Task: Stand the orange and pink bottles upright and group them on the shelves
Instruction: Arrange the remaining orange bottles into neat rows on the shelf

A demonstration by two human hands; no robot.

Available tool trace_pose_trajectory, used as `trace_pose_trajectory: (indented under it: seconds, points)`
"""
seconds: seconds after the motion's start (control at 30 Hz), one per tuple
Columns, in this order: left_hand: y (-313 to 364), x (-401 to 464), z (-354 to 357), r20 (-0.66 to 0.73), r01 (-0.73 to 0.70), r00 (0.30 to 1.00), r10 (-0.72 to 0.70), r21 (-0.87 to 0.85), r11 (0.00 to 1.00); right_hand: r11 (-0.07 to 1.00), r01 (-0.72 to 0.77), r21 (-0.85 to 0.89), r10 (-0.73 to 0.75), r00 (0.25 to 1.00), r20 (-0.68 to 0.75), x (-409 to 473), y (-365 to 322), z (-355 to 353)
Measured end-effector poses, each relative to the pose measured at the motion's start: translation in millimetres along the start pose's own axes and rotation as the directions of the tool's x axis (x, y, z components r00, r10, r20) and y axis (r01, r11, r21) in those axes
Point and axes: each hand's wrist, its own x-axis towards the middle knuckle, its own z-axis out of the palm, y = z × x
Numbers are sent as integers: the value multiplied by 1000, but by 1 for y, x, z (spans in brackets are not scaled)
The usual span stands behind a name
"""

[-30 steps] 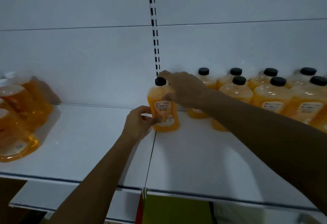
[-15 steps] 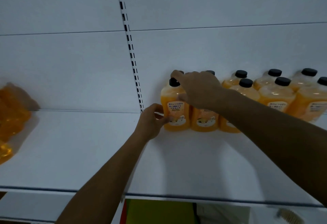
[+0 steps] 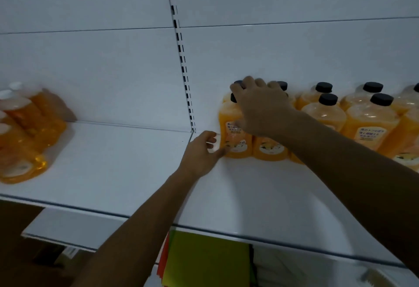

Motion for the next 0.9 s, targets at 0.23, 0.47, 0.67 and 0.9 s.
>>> trace_pose_trajectory:
  seconds: [0.23,0.47,0.67,0.9]
  points:
    - [-21,-55,-44,-68,61,996,-49,173,983,967,194,168,-170,975,-145,-3,-59,-1]
    - [-56,-134,-118,-273,204,951,-148,189,961,870,316,378,-305,948,-91,7,-155,-9]
    - [-97,-172,-194,-439,326,863,-249,108,939,752,399,525,-393,910,-129,26,-242,-34]
    - [-166,-170,-274,-521,323,799,-301,-51,945,622,315,717,-356,929,-99,83,-340,-46]
